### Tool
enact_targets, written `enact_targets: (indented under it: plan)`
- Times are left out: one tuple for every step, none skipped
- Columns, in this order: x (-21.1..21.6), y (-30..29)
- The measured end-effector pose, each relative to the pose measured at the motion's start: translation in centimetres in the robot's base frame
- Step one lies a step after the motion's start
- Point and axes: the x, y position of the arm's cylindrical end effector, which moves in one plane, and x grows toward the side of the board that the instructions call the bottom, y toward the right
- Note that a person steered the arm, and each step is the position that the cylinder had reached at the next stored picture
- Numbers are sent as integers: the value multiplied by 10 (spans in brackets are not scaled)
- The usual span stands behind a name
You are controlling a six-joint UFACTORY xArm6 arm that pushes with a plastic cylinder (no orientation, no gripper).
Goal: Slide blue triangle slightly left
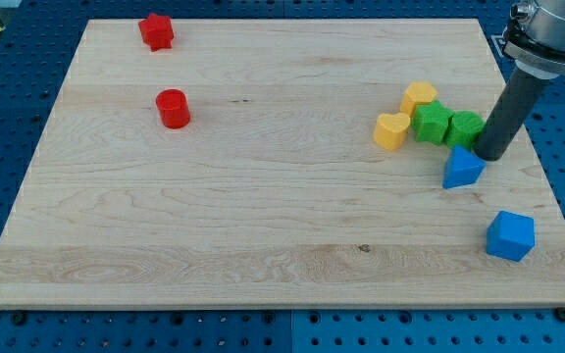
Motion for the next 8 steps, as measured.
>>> enact_targets:
  plan:
    - [15, -10]
    - [33, -10]
    - [33, -20]
    - [19, -21]
    - [17, -31]
    - [21, -36]
    - [33, -36]
    - [43, -41]
